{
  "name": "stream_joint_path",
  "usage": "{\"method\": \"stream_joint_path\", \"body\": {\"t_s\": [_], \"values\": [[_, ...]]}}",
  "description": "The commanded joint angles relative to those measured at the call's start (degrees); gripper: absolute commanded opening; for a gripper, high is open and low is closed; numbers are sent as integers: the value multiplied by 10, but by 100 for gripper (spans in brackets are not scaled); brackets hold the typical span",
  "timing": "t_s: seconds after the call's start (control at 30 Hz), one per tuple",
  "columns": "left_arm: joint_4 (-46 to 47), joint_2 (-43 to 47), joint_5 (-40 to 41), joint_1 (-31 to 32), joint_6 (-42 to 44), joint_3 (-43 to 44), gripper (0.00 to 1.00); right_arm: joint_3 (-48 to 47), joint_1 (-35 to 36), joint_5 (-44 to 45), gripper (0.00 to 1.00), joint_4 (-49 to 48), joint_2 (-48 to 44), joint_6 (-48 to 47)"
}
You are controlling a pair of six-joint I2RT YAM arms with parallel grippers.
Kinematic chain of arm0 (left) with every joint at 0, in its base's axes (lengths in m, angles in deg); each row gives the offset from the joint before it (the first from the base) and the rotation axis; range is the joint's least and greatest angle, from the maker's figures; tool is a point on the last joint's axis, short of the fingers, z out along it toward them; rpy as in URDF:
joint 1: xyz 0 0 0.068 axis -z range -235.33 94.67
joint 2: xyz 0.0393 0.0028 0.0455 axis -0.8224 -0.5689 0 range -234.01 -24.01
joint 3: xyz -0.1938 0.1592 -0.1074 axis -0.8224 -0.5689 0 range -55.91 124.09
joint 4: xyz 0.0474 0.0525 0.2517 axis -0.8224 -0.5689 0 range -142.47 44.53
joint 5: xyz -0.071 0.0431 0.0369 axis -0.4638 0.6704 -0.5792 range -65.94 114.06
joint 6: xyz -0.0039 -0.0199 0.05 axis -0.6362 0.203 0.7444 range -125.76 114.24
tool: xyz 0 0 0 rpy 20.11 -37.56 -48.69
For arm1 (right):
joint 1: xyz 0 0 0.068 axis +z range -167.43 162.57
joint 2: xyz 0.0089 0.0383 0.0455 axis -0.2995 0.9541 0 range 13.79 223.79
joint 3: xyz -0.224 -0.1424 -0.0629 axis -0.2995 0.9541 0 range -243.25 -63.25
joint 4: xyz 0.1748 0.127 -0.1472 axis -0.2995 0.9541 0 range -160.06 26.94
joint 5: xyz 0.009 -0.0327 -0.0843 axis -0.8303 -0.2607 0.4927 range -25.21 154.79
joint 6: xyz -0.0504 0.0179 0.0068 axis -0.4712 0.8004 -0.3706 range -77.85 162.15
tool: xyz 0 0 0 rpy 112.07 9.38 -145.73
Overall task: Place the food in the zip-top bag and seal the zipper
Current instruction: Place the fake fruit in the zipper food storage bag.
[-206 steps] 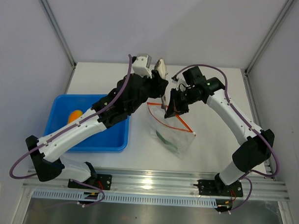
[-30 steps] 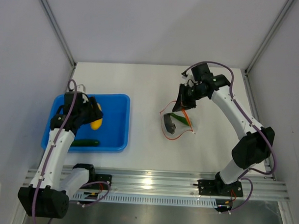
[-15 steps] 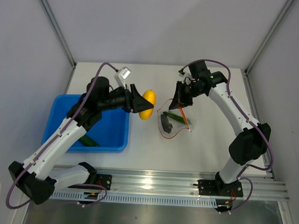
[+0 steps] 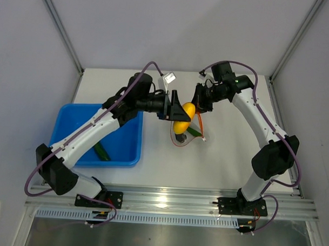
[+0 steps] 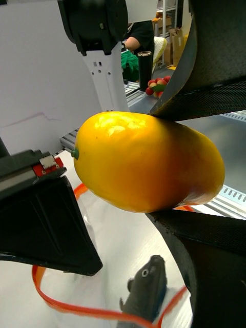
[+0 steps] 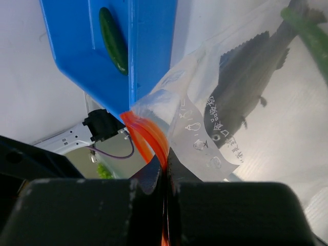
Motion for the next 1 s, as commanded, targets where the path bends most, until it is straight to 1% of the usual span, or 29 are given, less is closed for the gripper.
{"method": "stream_joint_path", "body": {"t_s": [0.0,0.1,0.17,0.23,0.33,0.4,0.43,0.47,0.63,0.7,0.73,0.77,0.8,0.87,0.93,0.97], "values": [[36,8,-17,2,14,-14,1,-15,-2,-32,0,-21,-8,15],[120,18,-18,4,11,-53,0,-11,-4,-51,0,-31,-10,25],[137,13,-13,5,14,-61,1,-11,-7,-64,0,-34,-10,31],[131,0,-7,9,15,-56,1,-12,-9,-69,0,-34,-11,32],[90,-5,8,14,25,-42,0,-10,-10,-69,0,-32,-14,32],[88,10,32,19,37,-57,1,-8,-12,-70,0,-37,-14,37],[107,19,38,20,41,-65,0,-6,-12,-73,0,-40,-14,39],[119,27,44,21,49,-88,2,-3,-12,-85,0,-45,-15,41],[171,49,59,25,70,-126,11,3,-15,-106,0,-62,-14,60],[177,52,75,27,81,-139,16,3,-16,-113,0,-66,-14,63],[177,52,84,31,84,-142,21,3,-15,-113,0,-65,-14,64],[175,52,96,31,87,-147,38,3,-16,-113,0,-65,-15,64],[173,53,102,31,87,-149,45,4,-16,-113,0,-65,-15,65],[167,56,115,32,90,-149,75,8,-16,-113,0,-65,-17,66],[158,58,123,32,95,-149,99,11,-16,-113,0,-66,-19,66],[155,59,131,32,97,-149,99,11,-16,-113,0,-67,-19,67]]}}
